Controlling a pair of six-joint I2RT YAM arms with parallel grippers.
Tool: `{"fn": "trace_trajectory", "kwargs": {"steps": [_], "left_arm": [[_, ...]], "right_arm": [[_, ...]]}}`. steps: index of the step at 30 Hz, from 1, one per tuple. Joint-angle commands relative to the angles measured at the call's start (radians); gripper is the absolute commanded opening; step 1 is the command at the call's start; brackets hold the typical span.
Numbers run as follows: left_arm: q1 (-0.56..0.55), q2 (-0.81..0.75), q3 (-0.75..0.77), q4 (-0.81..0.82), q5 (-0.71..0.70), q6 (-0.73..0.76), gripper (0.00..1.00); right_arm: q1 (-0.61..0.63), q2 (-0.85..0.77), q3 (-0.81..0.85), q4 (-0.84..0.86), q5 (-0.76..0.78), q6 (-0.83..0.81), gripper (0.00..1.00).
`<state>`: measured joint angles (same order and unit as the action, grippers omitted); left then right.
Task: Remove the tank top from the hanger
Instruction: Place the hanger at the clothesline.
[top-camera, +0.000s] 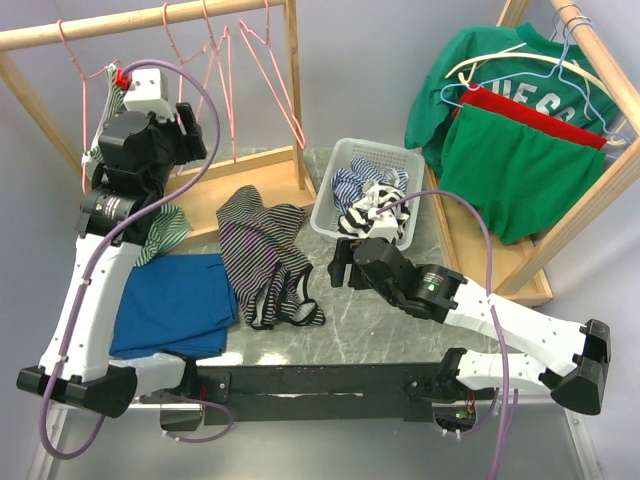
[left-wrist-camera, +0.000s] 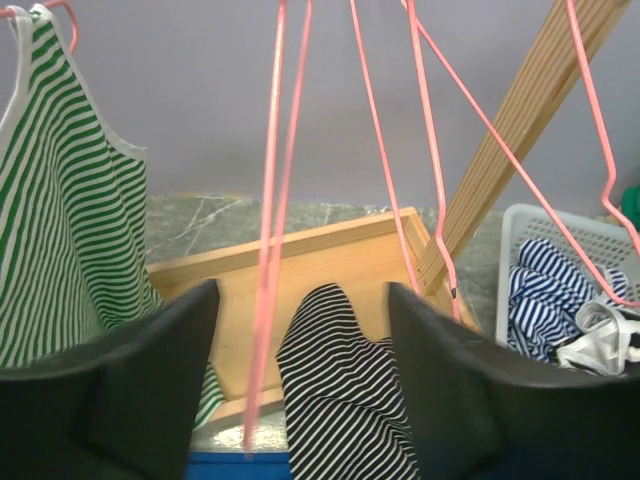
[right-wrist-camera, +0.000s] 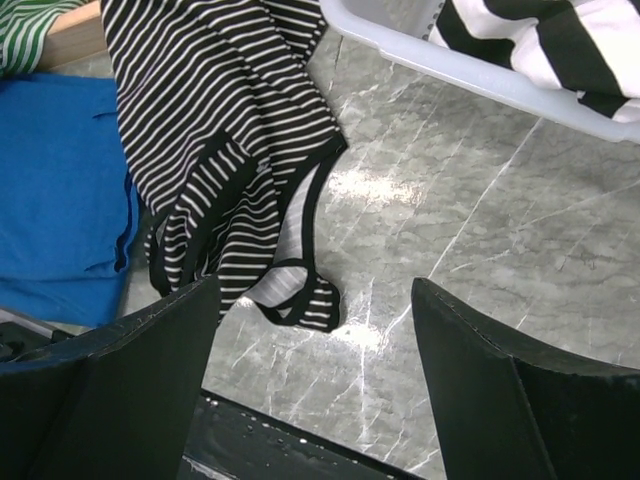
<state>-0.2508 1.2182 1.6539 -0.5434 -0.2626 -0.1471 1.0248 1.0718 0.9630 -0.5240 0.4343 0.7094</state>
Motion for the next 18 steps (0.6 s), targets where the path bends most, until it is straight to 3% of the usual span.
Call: {"fn": "trace_trajectory", "kwargs": {"steps": [1,2,3,10,18], "left_arm": [[0.002,-0.039,0.004,0.014,-0.021,-0.008,0.85],[0.002,-0.048,0.003,0.008,-0.035,-0.014,0.94],[0.002,-0.051,0.004,0.002,-0.061,-0.017,0.96],[0.004,-0.176,-0.103,-0.076,-0.055,-0.100,0.96],[0.004,-0.509,-0.502,-0.153,0.023,-0.261,0.96]], "right_arm": [[0.001,0.007,0.036,0.025,-0.011,-0.002,0.85],[0.001,0.011,0.037,0.027,-0.017,-0.004,0.85],[0.001,0.014,0.039,0.027,-0.020,-0.004,0.85],[0.000,0.092,0.060,0.058,-0.147,-0.040,0.88],[0.008,0.348,0.157,0.116,-0.370,-0.057,0.91]]}}
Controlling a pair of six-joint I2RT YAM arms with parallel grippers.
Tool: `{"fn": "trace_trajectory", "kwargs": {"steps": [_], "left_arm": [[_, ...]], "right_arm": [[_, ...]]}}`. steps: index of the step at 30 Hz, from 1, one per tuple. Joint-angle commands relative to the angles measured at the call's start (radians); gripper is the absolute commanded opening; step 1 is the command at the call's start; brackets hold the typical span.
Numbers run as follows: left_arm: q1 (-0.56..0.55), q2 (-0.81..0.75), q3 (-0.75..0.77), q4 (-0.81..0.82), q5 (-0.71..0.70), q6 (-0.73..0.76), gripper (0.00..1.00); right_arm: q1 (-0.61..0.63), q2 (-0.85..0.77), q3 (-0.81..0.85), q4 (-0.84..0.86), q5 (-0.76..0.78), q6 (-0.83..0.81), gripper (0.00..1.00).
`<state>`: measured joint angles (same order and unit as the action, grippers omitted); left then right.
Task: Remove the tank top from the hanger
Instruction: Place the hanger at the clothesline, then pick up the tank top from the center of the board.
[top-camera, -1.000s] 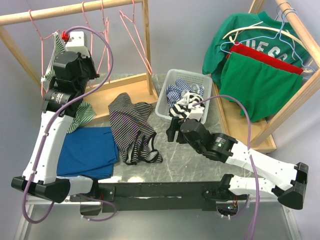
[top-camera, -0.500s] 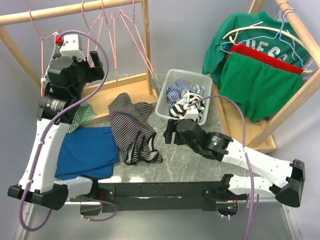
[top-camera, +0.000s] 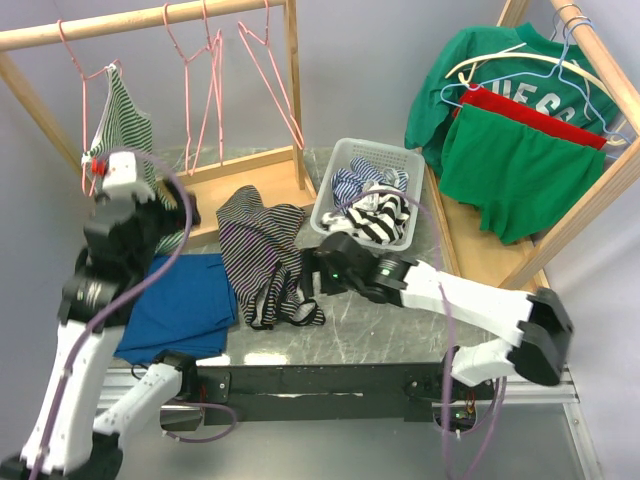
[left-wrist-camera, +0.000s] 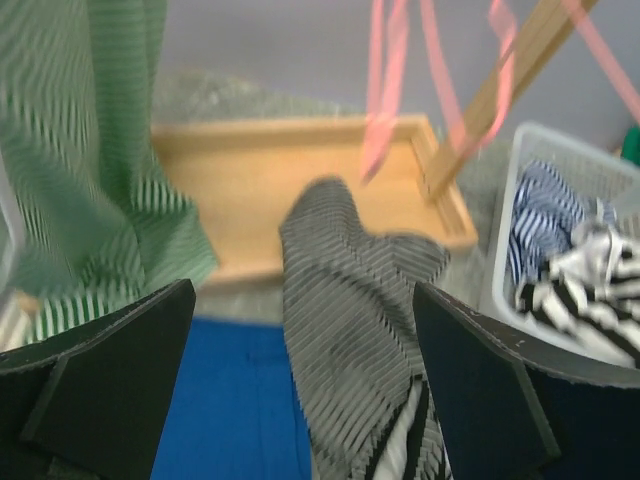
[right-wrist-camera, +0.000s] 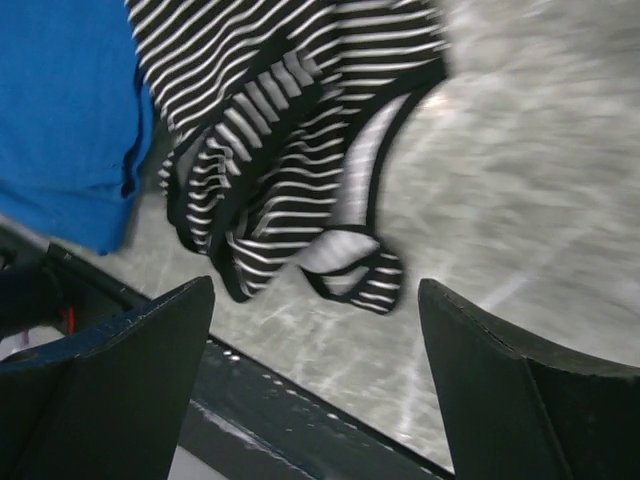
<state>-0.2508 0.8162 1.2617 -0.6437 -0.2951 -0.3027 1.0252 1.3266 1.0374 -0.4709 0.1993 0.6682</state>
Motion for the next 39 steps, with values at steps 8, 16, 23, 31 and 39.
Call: {"fn": "trace_trajectory", "kwargs": {"steps": [8,16,23,31,39], "left_arm": [[0.002,-0.226,-0.242,-0.096,0.134,-0.164,0.96],[0.004,-0.198,-0.254,-0.056,0.183,-0.156,0.96],[0.002,-0.190,-0.288,-0.024,0.218,-0.173,0.96],[0.002,-0.199,-0.286,-0.034,0.206,-0.164,0.96],[0.004,-0.195,-0.297,-0.024,0.220,-0.165,0.96]], "right_arm": [[0.022,0.359,0.168,0.199,-0.228,0.024,0.93],[0.026,0.500,0.182,0.179,-0.207,0.045,0.88],[0.029,0.430,0.044,0.218,-0.210,0.041,0.17],[0.064,0.065,-0.194,0.163,-0.089,0.116,0.00],[0.079,-0.274,-0.183,0.074,0.061,0.105,0.00]]}}
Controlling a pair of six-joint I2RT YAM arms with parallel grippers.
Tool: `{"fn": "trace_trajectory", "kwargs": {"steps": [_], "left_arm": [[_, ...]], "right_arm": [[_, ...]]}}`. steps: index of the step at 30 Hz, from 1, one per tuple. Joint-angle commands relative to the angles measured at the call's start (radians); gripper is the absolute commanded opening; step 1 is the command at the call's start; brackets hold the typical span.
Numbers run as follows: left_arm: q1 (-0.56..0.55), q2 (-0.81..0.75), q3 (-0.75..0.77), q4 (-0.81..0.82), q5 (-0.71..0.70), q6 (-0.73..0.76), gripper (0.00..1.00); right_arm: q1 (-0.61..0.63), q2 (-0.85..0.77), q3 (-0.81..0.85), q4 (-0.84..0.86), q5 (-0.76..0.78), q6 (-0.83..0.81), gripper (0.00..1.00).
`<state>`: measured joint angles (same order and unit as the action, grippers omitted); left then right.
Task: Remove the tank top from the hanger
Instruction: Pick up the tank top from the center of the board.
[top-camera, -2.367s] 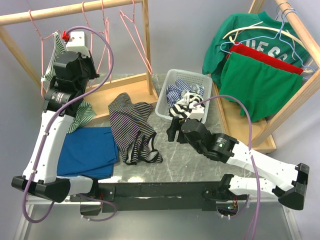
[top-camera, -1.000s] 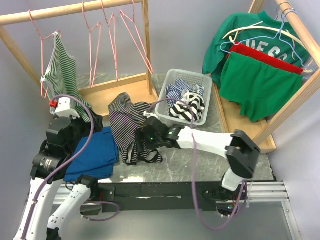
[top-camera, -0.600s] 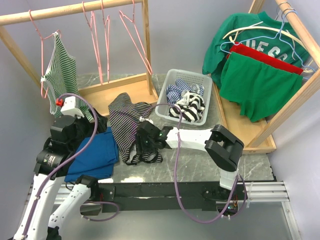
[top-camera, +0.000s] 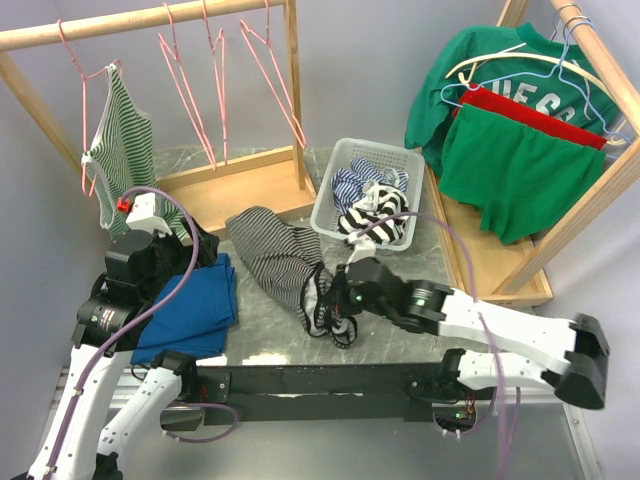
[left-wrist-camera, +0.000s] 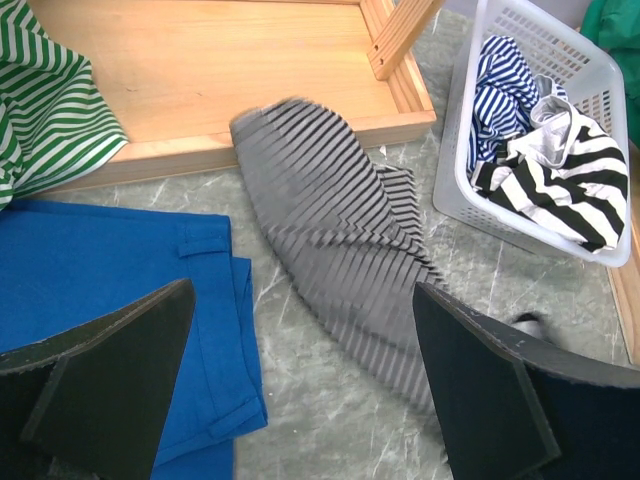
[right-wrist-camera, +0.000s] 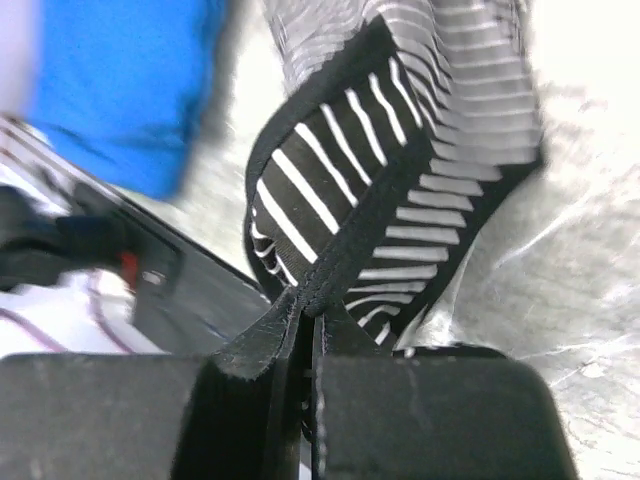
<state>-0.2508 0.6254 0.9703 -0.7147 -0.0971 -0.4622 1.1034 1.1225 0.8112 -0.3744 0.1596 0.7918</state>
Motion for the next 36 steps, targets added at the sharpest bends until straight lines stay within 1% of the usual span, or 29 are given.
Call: {"fn": "trace_trajectory", "kwargs": {"steps": [1,2,3,5,6,8,9,11,12,15,17,18,19,20,21,22,23,25,26,29,32,36], "left_arm": [[0.002,-0.003,-0.004,0.047,0.022,-0.009,0.96],[0.004,-0.003,-0.001,0.049,0.022,-0.010,0.96],[0.002,-0.003,-0.001,0.052,0.025,-0.013,0.96],[0.004,-0.003,0.010,0.052,0.025,-0.013,0.96],[0.004,-0.004,0.011,0.050,0.025,-0.013,0.96],[0.004,-0.003,0.018,0.047,0.023,-0.012,0.96],[0.002,-0.004,0.019,0.046,0.025,-0.012,0.96],[0.004,-0.007,0.018,0.041,0.025,-0.013,0.96],[0.004,-0.010,0.019,0.040,0.028,-0.015,0.96],[0.002,-0.015,0.022,0.031,0.030,-0.019,0.96],[0.002,-0.023,0.019,0.035,0.036,-0.021,0.96],[0.004,-0.023,0.018,0.037,0.036,-0.018,0.96],[0.004,-0.021,0.018,0.037,0.037,-0.018,0.96],[0.004,-0.020,0.016,0.037,0.039,-0.016,0.96],[0.002,-0.018,0.016,0.040,0.036,-0.015,0.96],[0.002,-0.016,0.010,0.041,0.037,-0.013,0.96],[0.004,-0.016,0.010,0.044,0.037,-0.012,0.96],[0.004,-0.013,0.007,0.050,0.042,-0.012,0.96],[0.002,-0.012,0.007,0.052,0.043,-0.010,0.96],[0.004,-0.010,0.004,0.052,0.040,-0.004,0.96],[0.004,-0.007,0.004,0.054,0.037,-0.001,0.96],[0.004,-0.006,0.001,0.058,0.034,0.002,0.96]], "right_arm": [[-0.002,-0.053,0.068,-0.023,0.107,-0.034,0.00],[-0.010,-0.027,0.098,-0.024,0.104,-0.072,0.00],[-0.020,0.047,0.176,-0.029,0.101,-0.091,0.00],[-0.033,0.141,0.267,-0.050,0.098,-0.146,0.00],[-0.052,0.239,0.355,-0.050,0.092,-0.163,0.00],[-0.088,0.336,0.442,-0.035,0.058,-0.198,0.00],[-0.105,0.430,0.516,-0.023,0.007,-0.204,0.00],[-0.155,0.523,0.589,-0.003,-0.043,-0.215,0.00],[-0.165,0.609,0.652,-0.006,-0.046,-0.215,0.00],[-0.194,0.739,0.733,-0.023,-0.074,-0.215,0.00],[-0.204,0.784,0.755,-0.011,-0.115,-0.218,0.08],[-0.205,0.815,0.766,-0.008,-0.124,-0.224,0.17],[-0.205,0.827,0.767,-0.001,-0.135,-0.224,0.46],[-0.205,0.838,0.764,0.003,-0.141,-0.233,0.61],[-0.203,0.856,0.760,0.006,-0.141,-0.239,0.71],[-0.204,0.865,0.761,-0.007,-0.140,-0.244,0.88],[-0.206,0.872,0.763,-0.015,-0.137,-0.261,0.98],[-0.205,0.893,0.775,-0.061,-0.140,-0.281,1.00],[-0.203,0.898,0.779,-0.075,-0.100,-0.295,1.00],[-0.201,0.916,0.792,-0.124,-0.066,-0.337,1.00],[-0.198,0.954,0.810,-0.167,-0.068,-0.376,1.00],[-0.165,1.009,0.838,-0.173,-0.031,-0.408,1.00]]}}
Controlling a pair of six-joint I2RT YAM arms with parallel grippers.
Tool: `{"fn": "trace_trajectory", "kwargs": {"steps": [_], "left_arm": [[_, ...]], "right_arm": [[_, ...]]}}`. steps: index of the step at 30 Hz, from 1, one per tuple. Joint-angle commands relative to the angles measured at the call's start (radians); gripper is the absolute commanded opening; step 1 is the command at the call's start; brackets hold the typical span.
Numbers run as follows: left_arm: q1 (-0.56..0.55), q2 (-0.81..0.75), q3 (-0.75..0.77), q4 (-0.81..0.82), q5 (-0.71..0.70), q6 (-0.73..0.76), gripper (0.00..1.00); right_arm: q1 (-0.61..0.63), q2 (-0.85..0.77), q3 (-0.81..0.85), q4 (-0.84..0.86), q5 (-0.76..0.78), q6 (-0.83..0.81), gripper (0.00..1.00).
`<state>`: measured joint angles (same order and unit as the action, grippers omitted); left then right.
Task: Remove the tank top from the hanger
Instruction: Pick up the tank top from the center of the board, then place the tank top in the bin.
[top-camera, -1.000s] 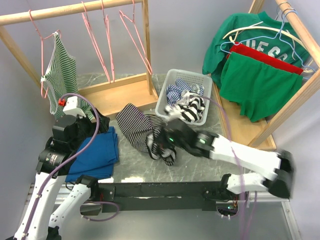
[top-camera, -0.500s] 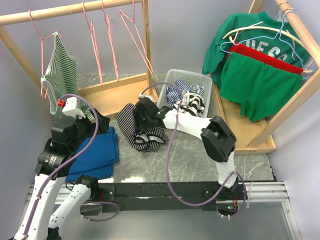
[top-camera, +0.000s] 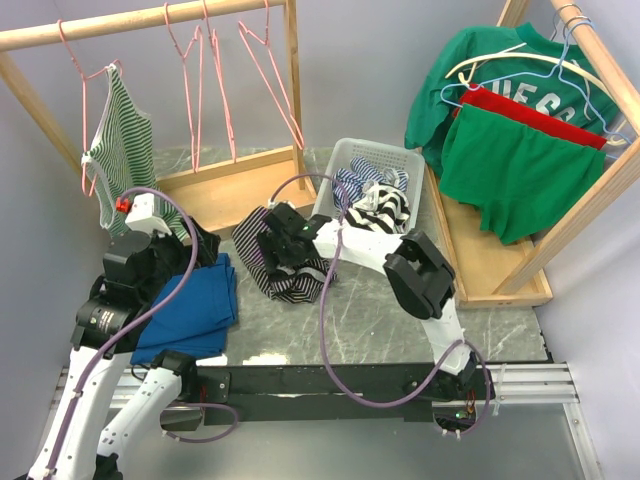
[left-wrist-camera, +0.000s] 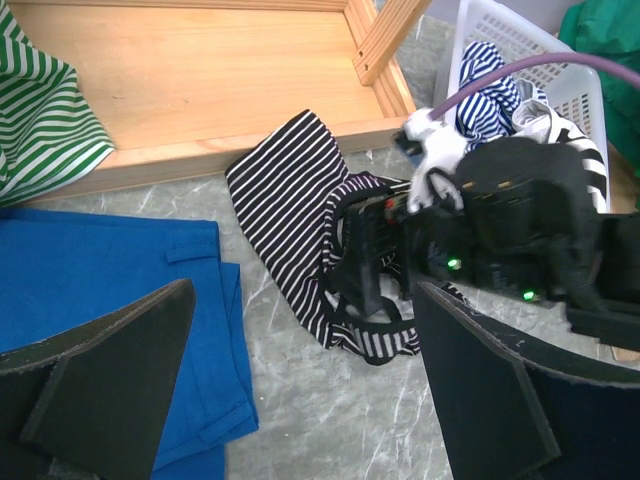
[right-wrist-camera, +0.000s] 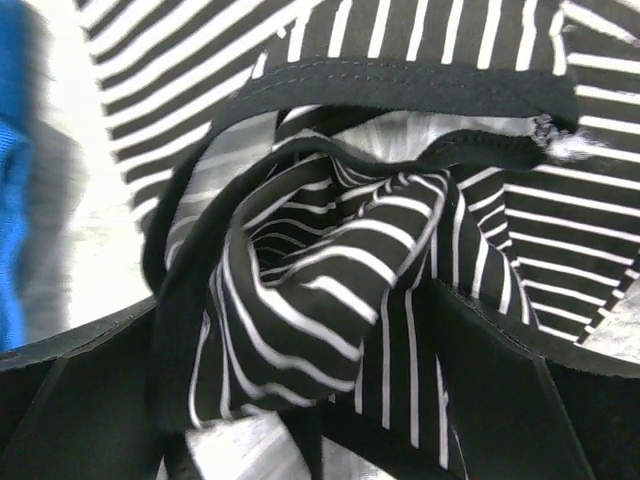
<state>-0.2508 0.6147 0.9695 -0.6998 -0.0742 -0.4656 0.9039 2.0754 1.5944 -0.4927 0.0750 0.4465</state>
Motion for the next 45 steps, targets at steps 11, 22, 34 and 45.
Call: {"fn": "trace_trajectory", "kwargs": {"steps": [11,22,34,45], "left_arm": [[0.002,0.005,0.024,0.025,0.004,0.007,0.96],[0.002,0.003,0.018,0.025,0.004,0.007,0.96],[0.004,-0.006,0.003,0.017,-0.009,0.012,0.96],[0.004,0.011,-0.003,0.049,0.017,0.002,0.96]], "right_arm": [[0.053,0.255,0.220,-0.210,0.100,0.009,1.00],[0.075,0.167,-0.030,-0.058,0.071,0.078,0.03],[0.075,-0.434,-0.246,-0.046,0.215,0.139,0.00],[-0.163,-0.707,-0.151,-0.178,0.280,0.113,0.00]]}}
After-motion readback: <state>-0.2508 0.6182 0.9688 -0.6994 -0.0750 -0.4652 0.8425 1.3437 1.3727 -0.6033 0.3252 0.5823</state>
